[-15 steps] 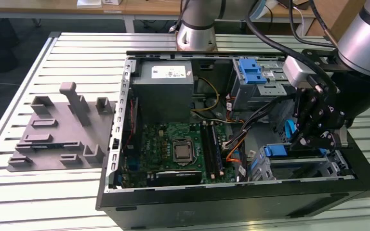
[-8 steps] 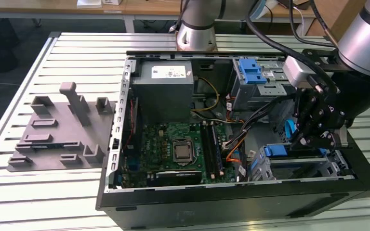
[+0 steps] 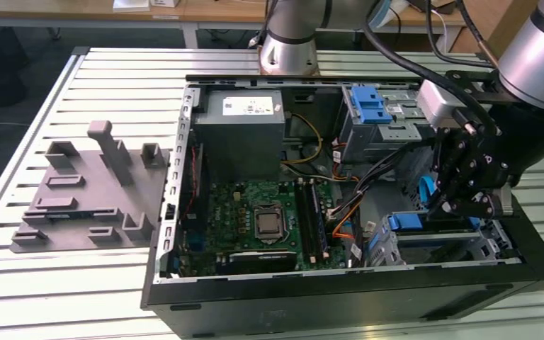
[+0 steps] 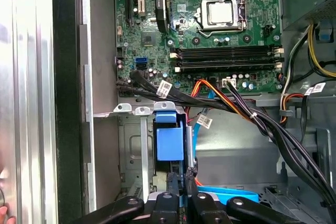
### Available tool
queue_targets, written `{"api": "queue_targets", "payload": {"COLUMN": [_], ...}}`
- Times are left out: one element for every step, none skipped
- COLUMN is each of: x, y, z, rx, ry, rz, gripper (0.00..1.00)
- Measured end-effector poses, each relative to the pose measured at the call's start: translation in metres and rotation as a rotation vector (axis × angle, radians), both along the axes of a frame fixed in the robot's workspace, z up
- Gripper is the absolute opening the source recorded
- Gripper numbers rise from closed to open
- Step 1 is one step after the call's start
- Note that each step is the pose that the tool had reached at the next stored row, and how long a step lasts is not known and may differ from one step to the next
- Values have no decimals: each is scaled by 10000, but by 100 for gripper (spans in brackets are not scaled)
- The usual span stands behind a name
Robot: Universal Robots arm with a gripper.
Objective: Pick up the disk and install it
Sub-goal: 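Insert the second disk wire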
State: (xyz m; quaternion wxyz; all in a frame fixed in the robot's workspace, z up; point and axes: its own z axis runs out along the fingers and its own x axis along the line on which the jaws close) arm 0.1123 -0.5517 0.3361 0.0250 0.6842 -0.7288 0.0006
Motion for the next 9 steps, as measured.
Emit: {"api": "queue_targets", "payload": {"x": [0,0,0,1,1,2,3,3,4], "y": [0,0,0,0,0,0,0,0,0], "z": [-1,-3,-5,-7,-10,-13,-17,-19,-21], "rx": [2,5,9,11,14,19,28,37,49], "ry": [0,0,1,3,4,5,6,7,8], "rz": [-15,-35,-52,-65,-77,-84,-91,-96,-100], "gripper": [16,16,16,16,16,16,16,16,16]}}
